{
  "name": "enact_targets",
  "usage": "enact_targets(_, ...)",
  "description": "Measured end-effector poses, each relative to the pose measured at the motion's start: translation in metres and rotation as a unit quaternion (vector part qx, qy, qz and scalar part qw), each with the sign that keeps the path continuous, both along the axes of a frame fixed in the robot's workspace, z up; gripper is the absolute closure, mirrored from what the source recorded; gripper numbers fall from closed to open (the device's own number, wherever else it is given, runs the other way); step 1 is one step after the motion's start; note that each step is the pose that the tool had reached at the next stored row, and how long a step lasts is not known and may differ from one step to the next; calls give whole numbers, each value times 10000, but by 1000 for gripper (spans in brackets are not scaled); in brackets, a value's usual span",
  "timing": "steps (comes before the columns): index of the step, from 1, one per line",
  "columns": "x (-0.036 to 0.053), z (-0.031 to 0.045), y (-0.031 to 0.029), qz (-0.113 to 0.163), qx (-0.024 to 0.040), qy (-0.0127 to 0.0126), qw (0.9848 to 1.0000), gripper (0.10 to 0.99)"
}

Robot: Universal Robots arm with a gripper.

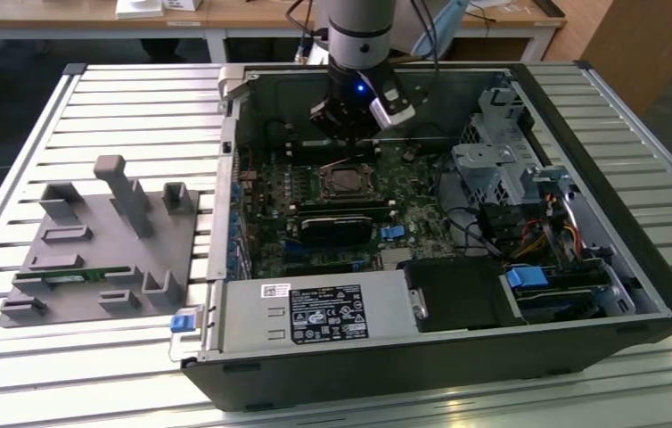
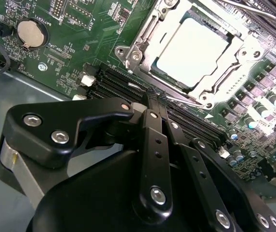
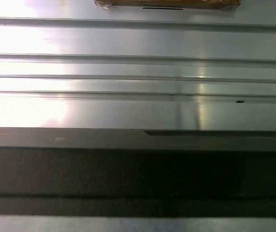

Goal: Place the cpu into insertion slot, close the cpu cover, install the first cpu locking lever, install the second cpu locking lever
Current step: 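Install the first cpu locking lever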

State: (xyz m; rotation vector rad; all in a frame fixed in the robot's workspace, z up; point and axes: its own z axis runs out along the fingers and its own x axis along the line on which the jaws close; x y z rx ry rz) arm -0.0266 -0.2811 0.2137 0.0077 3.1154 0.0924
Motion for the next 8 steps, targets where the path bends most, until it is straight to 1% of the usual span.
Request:
enact_targets(6,0,-16,0,0,-1,-1,10000,969)
enact_targets(8,0,-23,0,0,0,-8,10000,969)
